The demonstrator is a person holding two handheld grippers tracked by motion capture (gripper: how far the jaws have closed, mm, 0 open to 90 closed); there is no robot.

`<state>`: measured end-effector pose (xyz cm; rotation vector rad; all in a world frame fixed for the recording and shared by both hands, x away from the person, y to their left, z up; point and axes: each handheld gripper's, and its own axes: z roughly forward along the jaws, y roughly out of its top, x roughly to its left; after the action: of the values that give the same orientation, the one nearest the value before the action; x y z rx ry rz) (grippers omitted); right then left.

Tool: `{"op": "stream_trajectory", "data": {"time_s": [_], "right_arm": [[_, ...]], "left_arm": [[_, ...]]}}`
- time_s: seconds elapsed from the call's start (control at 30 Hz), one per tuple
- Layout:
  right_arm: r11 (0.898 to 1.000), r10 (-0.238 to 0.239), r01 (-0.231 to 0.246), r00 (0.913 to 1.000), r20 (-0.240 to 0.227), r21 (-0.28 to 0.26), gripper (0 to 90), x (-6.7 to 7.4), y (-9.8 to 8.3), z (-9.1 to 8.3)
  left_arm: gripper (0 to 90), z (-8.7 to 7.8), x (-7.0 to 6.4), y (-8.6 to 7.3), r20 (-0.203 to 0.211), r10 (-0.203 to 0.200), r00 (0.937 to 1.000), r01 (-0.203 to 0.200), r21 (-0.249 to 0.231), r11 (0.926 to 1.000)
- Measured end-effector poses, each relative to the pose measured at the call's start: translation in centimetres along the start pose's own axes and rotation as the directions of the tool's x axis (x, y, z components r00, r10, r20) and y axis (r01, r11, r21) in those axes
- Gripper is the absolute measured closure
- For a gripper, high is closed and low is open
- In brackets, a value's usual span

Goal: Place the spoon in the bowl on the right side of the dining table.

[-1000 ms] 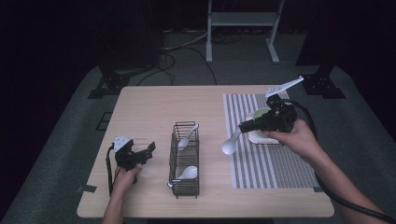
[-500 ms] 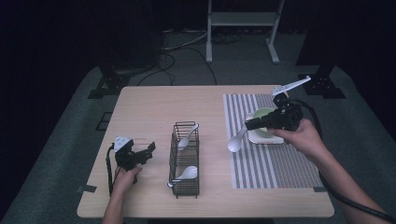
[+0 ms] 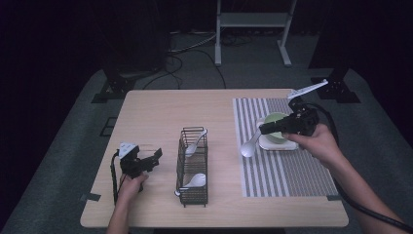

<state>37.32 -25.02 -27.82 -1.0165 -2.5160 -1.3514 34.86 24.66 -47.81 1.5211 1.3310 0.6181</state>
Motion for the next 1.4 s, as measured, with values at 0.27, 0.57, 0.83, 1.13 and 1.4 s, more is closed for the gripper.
{"op": "stream_trajectory", "data": {"time_s": [0.27, 0.57, 0.83, 1.13, 1.4], "right_arm": [[1.000, 0.013, -0.013, 0.9998, 0.015, -0.009, 85.1, -0.6, -0.2, -0.4], [1.000, 0.026, -0.025, 0.9994, 0.024, -0.019, 85.2, -1.0, -0.3, -0.8], [0.999, 0.035, -0.034, 0.9989, 0.031, -0.028, 85.1, -1.4, -0.4, -1.1], [0.998, 0.055, -0.053, 0.9978, 0.037, -0.046, 85.1, -2.0, -0.7, -1.3], [0.997, 0.061, -0.059, 0.9972, 0.043, -0.052, 85.1, -2.3, -0.7, -1.4]], "left_arm": [[0.0, 0.0, 0.0, 0.0, 0.000, -0.001, 1.0000, 0.001, 0.000, 1.0000], [0.0, 0.0, 0.0, 0.0, 0.000, -0.001, 1.0000, 0.001, 0.001, 1.0000], [0.0, 0.0, 0.0, 0.0, 0.001, -0.003, 1.0000, 0.003, 0.000, 1.0000], [0.0, 0.0, 0.0, 0.0, 0.000, -0.002, 1.0000, 0.002, 0.000, 1.0000], [0.0, 0.0, 0.0, 0.0, 0.001, -0.003, 1.0000, 0.003, 0.000, 1.0000]]}}
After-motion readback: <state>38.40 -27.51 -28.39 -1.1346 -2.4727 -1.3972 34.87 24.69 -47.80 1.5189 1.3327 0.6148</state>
